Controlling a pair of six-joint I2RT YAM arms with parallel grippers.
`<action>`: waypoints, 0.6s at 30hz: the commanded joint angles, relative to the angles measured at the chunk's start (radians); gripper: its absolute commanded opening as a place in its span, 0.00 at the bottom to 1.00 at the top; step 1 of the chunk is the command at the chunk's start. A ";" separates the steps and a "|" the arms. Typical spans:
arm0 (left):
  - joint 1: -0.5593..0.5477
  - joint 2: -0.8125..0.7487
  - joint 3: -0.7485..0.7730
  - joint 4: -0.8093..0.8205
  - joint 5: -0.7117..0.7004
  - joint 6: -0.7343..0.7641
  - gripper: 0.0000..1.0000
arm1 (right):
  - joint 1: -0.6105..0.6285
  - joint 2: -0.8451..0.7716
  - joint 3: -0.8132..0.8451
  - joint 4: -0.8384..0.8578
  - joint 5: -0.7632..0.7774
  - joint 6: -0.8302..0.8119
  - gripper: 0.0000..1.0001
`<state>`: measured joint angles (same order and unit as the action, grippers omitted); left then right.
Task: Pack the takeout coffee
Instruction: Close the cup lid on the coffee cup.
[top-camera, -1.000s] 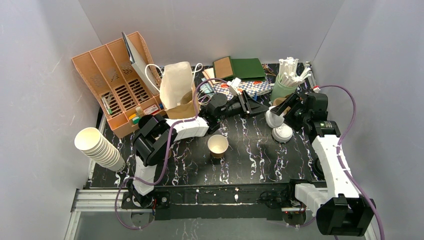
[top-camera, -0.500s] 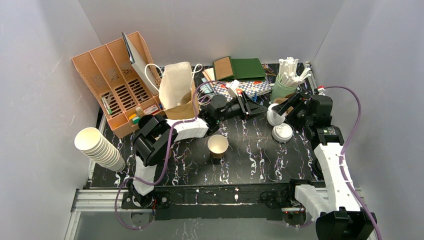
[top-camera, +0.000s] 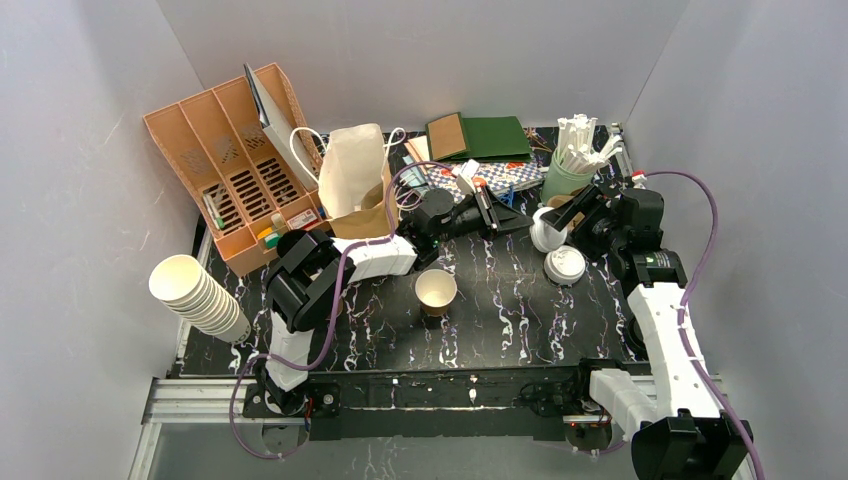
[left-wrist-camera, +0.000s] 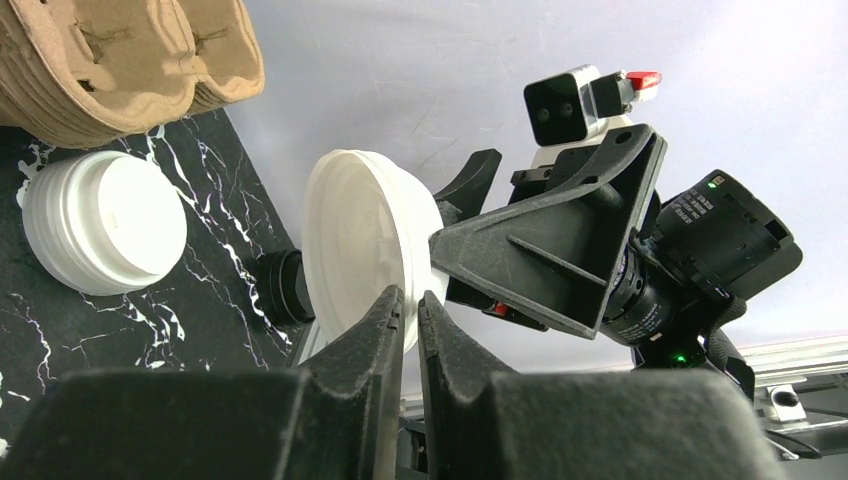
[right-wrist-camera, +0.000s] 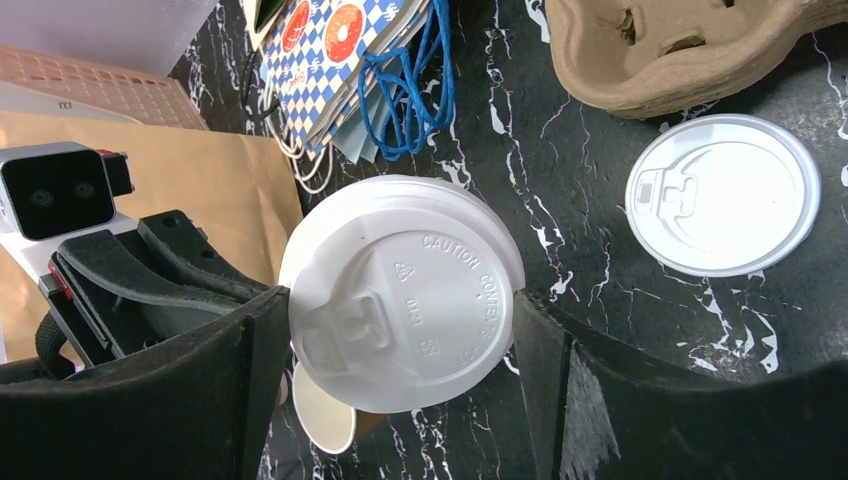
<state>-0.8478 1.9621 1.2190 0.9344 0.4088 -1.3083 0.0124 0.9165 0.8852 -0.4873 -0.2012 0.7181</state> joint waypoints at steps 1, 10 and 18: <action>0.003 -0.010 0.029 0.014 0.015 0.001 0.07 | -0.005 0.002 0.012 0.050 -0.034 -0.009 0.75; 0.013 -0.012 0.016 0.014 0.007 0.001 0.00 | -0.005 -0.008 0.027 0.033 -0.028 -0.011 0.75; 0.026 0.002 -0.002 0.013 -0.007 0.006 0.00 | -0.005 -0.014 0.060 0.010 -0.018 -0.014 0.75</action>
<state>-0.8375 1.9625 1.2190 0.9348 0.4076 -1.3109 0.0120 0.9199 0.8879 -0.4759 -0.2119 0.7177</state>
